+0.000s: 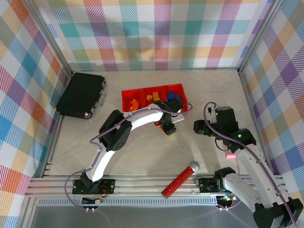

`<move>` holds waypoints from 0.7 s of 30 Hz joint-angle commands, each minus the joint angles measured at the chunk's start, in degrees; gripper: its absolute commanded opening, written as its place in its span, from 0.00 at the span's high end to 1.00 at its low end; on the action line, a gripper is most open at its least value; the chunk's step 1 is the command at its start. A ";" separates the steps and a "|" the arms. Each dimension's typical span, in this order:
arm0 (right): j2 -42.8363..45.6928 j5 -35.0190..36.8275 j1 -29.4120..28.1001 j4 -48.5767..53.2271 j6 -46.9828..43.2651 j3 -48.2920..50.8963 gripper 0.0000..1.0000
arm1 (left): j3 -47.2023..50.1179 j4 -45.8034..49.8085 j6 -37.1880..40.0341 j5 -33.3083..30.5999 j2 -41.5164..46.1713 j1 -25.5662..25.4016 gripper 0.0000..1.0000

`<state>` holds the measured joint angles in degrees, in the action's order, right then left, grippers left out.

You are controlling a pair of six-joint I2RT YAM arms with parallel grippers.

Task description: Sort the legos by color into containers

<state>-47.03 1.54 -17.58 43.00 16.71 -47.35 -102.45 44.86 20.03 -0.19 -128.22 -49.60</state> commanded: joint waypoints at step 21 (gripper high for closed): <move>0.75 0.56 0.27 1.63 -1.24 0.34 0.24 | 3.89 -2.23 -10.13 5.38 7.96 2.32 0.90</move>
<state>-47.03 1.56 -17.58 43.81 16.62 -46.70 -99.77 44.56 13.41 1.69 -126.21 -48.60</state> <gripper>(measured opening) 0.764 0.253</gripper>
